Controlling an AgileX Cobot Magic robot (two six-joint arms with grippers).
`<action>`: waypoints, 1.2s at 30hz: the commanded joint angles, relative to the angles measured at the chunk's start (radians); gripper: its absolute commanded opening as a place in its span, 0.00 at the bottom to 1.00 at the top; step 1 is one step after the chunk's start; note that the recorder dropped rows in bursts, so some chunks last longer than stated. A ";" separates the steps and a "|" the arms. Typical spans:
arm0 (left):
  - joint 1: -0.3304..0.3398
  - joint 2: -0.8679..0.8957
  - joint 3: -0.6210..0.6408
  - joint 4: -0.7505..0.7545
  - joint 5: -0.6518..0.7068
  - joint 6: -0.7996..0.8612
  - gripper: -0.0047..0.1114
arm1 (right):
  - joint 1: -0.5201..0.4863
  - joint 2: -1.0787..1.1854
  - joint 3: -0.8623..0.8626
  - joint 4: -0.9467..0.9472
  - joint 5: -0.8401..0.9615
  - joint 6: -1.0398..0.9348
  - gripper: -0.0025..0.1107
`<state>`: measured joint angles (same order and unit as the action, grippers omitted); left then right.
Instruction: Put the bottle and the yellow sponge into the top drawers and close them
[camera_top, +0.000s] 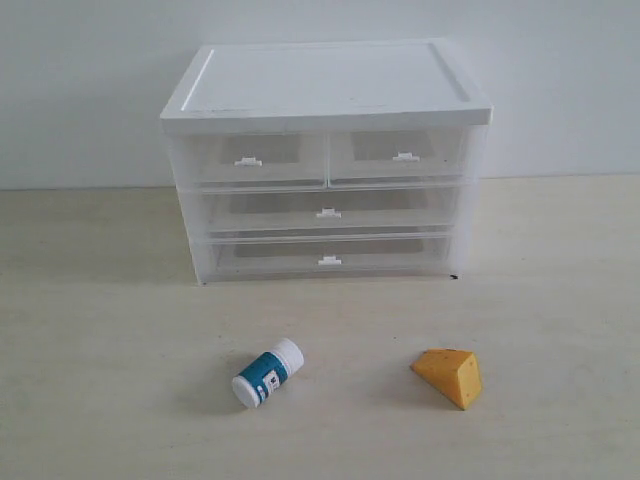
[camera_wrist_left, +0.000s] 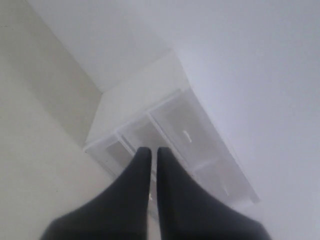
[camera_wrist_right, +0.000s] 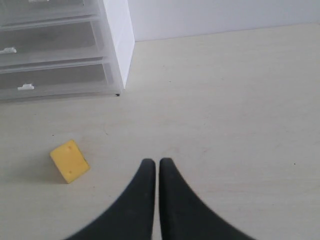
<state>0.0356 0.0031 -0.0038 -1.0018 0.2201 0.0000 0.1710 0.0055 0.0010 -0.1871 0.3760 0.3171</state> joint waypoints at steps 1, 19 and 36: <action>0.001 -0.003 -0.022 -0.268 0.008 0.300 0.07 | -0.001 -0.005 -0.001 -0.006 -0.005 -0.002 0.02; 0.001 0.508 -0.144 -0.743 0.281 1.103 0.07 | 0.000 -0.005 -0.001 0.042 -0.415 0.100 0.02; 0.001 0.908 -0.372 -0.743 0.385 1.207 0.07 | 0.000 -0.005 -0.001 0.077 -0.869 0.518 0.02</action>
<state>0.0356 0.8599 -0.3200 -1.7354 0.6076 1.1956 0.1710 0.0055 0.0010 -0.1081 -0.4234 0.7432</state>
